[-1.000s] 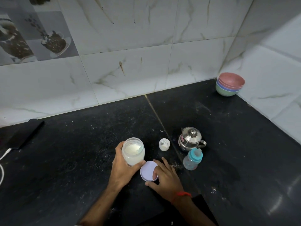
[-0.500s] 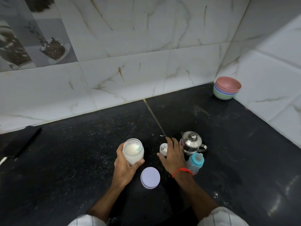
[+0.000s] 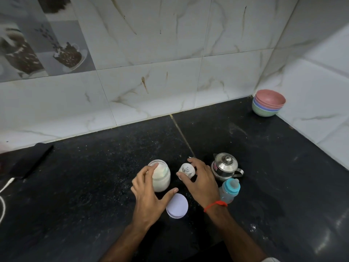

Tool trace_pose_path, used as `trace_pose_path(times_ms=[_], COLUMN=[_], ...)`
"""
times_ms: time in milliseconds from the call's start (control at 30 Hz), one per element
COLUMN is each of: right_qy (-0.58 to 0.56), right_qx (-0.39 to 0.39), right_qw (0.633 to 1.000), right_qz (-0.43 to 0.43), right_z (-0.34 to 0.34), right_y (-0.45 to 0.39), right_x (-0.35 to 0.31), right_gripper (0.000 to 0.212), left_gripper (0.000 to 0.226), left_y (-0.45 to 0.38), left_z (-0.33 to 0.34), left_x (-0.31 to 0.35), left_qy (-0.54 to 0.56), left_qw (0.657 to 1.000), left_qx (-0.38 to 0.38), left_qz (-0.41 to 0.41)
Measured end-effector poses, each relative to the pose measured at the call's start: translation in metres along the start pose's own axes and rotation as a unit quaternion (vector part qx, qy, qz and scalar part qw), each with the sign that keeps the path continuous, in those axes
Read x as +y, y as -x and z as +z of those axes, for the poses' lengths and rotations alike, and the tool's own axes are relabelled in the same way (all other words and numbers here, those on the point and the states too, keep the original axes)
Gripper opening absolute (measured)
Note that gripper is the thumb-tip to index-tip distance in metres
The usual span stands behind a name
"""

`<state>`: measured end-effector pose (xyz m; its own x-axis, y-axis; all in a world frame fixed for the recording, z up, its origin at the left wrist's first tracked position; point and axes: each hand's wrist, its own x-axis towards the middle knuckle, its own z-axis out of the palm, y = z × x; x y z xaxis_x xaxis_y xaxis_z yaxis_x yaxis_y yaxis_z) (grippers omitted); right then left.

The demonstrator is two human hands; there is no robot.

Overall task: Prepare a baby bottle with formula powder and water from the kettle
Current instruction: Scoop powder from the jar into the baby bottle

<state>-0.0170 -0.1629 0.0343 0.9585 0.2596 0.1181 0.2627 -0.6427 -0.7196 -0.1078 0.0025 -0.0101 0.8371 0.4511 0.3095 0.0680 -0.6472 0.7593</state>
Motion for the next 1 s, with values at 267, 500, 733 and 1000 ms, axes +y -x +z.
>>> trace_pose_path(times_ms=[267, 500, 733, 1000], right_qy=[-0.074, 0.067, 0.347, 0.436], right_qx=[-0.138, -0.113, -0.252, -0.274], right_qw=[0.985, 0.983, 0.898, 0.854], right_qz=[-0.070, -0.126, -0.103, -0.073], right_z=[0.001, 0.008, 0.028, 0.034], right_y=[0.029, -0.005, -0.054, -0.067], right_x=[-0.045, -0.052, -0.081, -0.096], right_gripper=[0.067, 0.028, 0.040, 0.047], left_gripper=[0.054, 0.048, 0.051, 0.048], left_y=[0.021, 0.028, 0.028, 0.022], left_z=[-0.007, -0.031, -0.042, -0.046], left_x=[0.027, 0.001, -0.014, -0.017], left_qy=[0.068, 0.110, 0.093, 0.107], left_qw=[0.998, 0.982, 0.975, 0.973], left_qx=[0.006, 0.066, 0.042, -0.030], left_qz=[-0.006, -0.138, -0.197, -0.202])
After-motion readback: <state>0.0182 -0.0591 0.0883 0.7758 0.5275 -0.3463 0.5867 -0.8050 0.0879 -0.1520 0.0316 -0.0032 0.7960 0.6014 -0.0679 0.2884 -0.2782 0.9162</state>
